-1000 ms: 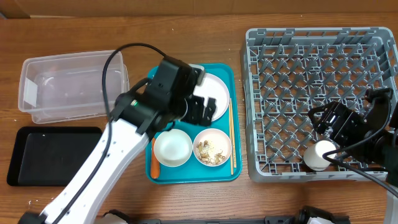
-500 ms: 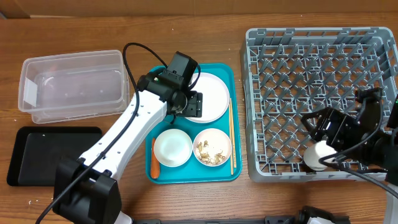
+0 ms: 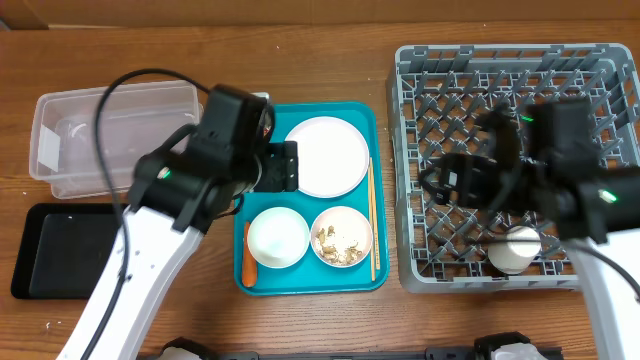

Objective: Sort waste into correct bins and load items into the dishwasher
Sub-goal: 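Move the right gripper to the edge of the large white plate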

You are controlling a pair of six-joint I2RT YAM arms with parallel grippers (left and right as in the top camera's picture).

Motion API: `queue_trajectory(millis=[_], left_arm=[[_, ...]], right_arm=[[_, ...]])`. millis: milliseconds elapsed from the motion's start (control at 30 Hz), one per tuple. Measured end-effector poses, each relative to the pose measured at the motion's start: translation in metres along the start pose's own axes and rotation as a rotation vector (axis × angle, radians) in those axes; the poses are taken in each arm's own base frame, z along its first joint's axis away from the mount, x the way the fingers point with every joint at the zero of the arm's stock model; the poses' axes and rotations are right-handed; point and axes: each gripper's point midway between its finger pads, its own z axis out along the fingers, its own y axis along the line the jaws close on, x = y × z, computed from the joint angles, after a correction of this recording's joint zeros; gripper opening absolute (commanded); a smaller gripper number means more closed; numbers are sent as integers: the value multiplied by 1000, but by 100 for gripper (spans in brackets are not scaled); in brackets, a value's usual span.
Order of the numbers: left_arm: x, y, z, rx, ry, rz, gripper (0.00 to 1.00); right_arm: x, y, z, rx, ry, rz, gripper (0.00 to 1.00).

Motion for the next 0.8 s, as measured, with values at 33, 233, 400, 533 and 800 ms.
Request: queue_trajectory(millis=[33, 233, 400, 533, 800], left_arm=[[0, 0, -5, 3, -11, 0, 89], [8, 3, -30, 13, -40, 13, 97], [25, 12, -42, -16, -5, 17, 99], [33, 18, -43, -40, 25, 17, 100], [34, 18, -43, -43, 26, 17, 100]], right_arm=[[-2, 2, 9, 11, 16, -6, 79], [-9, 10, 81, 103, 120, -32, 68], [-15, 1, 140, 212, 159, -42, 63], [-30, -8, 169, 254, 124, -35, 55], [-53, -21, 211, 290, 64, -36, 54]])
